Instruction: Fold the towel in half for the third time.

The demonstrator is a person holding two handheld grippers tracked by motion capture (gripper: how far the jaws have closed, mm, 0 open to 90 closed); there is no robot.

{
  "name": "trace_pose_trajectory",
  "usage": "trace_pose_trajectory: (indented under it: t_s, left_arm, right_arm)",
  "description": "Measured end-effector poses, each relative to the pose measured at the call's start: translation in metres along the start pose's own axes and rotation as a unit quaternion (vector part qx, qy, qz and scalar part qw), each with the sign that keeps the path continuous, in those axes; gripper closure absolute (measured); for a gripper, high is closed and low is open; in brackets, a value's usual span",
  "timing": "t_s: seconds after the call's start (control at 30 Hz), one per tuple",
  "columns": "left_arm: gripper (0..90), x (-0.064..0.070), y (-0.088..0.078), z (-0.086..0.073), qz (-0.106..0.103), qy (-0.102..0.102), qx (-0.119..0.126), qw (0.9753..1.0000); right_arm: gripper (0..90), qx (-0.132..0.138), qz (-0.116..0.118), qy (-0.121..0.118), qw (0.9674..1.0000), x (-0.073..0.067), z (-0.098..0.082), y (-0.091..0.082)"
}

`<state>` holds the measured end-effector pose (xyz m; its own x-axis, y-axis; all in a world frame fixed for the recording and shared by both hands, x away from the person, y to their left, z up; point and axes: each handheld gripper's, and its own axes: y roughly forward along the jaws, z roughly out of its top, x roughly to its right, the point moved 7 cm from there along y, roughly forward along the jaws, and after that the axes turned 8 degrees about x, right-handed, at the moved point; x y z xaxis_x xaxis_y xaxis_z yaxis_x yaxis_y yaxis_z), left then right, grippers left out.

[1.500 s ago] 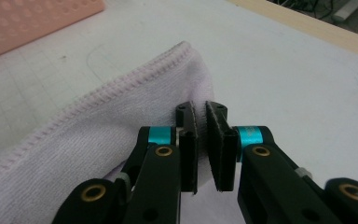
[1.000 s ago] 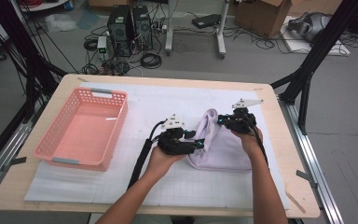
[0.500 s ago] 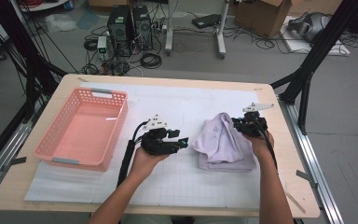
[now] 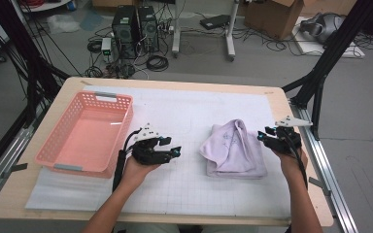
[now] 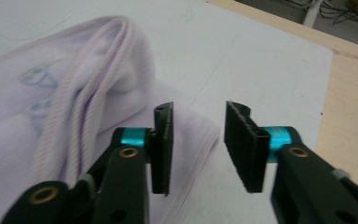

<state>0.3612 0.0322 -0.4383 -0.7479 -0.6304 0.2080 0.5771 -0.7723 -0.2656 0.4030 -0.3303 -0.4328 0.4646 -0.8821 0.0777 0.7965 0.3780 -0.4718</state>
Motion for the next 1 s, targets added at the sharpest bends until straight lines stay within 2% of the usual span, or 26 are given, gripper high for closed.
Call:
trace_pose_trajectory:
  t_s: [0.13,0.23,0.33,0.43,0.5,0.53,0.57,0.6,0.63,0.67,0.77,0.87,0.93,1.0]
  left_arm:
    - [40.8,-0.005,-0.006,-0.006,0.004,0.0,0.002,1.0]
    - [40.6,-0.007,-0.009,-0.01,0.007,-0.001,-0.004,1.0]
    - [40.7,-0.007,-0.013,-0.011,0.007,-0.001,0.002,1.0]
    - [40.8,-0.008,-0.015,-0.012,0.011,-0.002,0.002,0.9999]
    - [41.0,-0.008,-0.015,-0.013,0.009,-0.006,-0.001,0.9999]
    - [41.1,-0.008,-0.015,-0.015,0.008,-0.004,-0.005,0.9999]
    - [41.4,-0.007,-0.015,-0.016,0.009,-0.003,-0.007,0.9999]
    - [41.4,-0.007,-0.015,-0.017,0.008,-0.004,-0.008,0.9999]
    - [41.4,-0.006,-0.015,-0.017,0.008,-0.004,-0.008,0.9999]
    - [41.5,-0.006,-0.015,-0.018,0.007,-0.003,-0.01,0.9999]
    - [41.6,-0.008,-0.015,-0.018,0.013,-0.002,-0.011,0.9999]
    - [41.8,-0.009,-0.016,-0.018,0.016,-0.004,-0.008,0.9998]
    - [41.9,-0.009,-0.016,-0.018,0.017,-0.006,-0.007,0.9998]
    - [41.9,-0.01,-0.017,-0.018,0.018,-0.006,-0.005,0.9998]
  right_arm:
    - [40.9,-0.003,0.022,0.011,0.9997,-0.016,-0.017,-0.015]
    - [34.1,-0.003,0.036,0.033,0.9988,-0.031,-0.032,-0.022]
    - [32.8,0.007,0.056,0.056,0.9968,-0.041,-0.039,-0.025]
    - [34.9,0.016,0.085,0.059,0.9945,-0.053,-0.038,-0.026]
    - [35.2,0.004,0.091,0.054,0.9944,-0.06,-0.041,-0.02]
    - [36.8,-0.004,0.085,0.05,0.9951,-0.061,-0.043,-0.016]
    - [43.6,-0.014,0.074,0.055,0.9956,-0.061,-0.046,-0.013]
    - [54.6,-0.018,0.068,0.057,0.9959,-0.059,-0.048,-0.011]
    - [68.5,-0.023,0.072,0.064,0.9951,-0.059,-0.05,-0.01]
    - [79.4,-0.03,0.071,0.062,0.995,-0.059,-0.052,-0.01]
    - [84.0,-0.037,0.054,0.046,0.9968,-0.059,-0.05,-0.02]
    - [84.2,-0.051,0.015,0.026,0.9983,-0.056,-0.046,-0.036]
    - [84.2,-0.075,-0.009,0.009,0.9971,-0.054,-0.049,-0.041]
    - [83.2,-0.101,-0.018,0.002,0.9947,-0.054,-0.057,-0.041]
